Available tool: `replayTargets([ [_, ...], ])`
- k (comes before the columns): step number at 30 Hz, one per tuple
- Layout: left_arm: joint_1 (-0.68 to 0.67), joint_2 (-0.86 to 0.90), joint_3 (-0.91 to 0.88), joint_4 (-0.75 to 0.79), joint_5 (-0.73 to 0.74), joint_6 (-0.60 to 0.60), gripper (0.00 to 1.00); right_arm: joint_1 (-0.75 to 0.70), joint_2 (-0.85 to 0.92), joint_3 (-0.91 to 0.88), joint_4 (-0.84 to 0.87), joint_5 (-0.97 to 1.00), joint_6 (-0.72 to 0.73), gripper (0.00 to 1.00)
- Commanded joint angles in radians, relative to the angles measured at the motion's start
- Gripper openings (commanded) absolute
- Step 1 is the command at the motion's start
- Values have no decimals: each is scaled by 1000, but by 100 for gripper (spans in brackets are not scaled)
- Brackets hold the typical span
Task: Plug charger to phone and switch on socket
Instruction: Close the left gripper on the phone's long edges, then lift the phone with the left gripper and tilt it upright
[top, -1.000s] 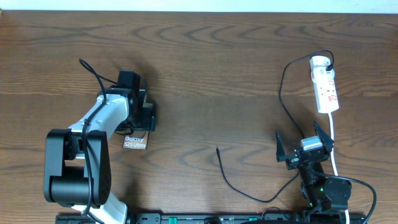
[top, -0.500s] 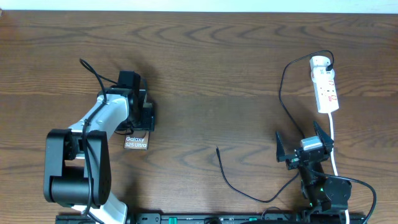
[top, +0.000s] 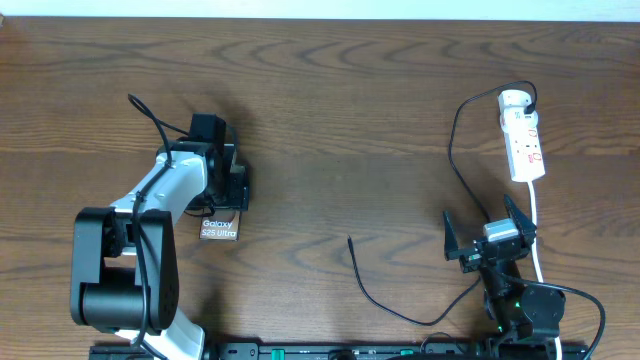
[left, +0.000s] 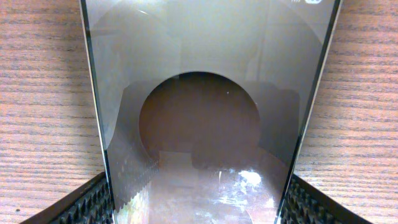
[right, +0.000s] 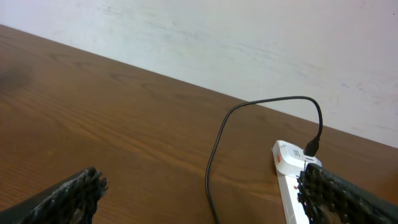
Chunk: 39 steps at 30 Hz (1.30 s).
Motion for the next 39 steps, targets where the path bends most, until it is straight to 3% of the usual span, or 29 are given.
replayTargets([
  [1,2,1,-21,4,5,13,53,6,-5,-1,-6,4,-5,99],
  [14,2,1,-21,8,5,13,10,6,-5,-1,-6,4,-5,99],
  [16,2,1,-21,11,5,13,8,6,-5,-1,-6,4,-5,99],
  [29,2,-24,40,8,5,13,7,6,-5,-1,-6,4,-5,99],
  [35,2,-148,131,-58,10,9,7,6,-5,-1,-6,4,-5,99],
  [39,2,-275,160,-53,92,3,7,6,-5,-1,-6,4,-5,99],
])
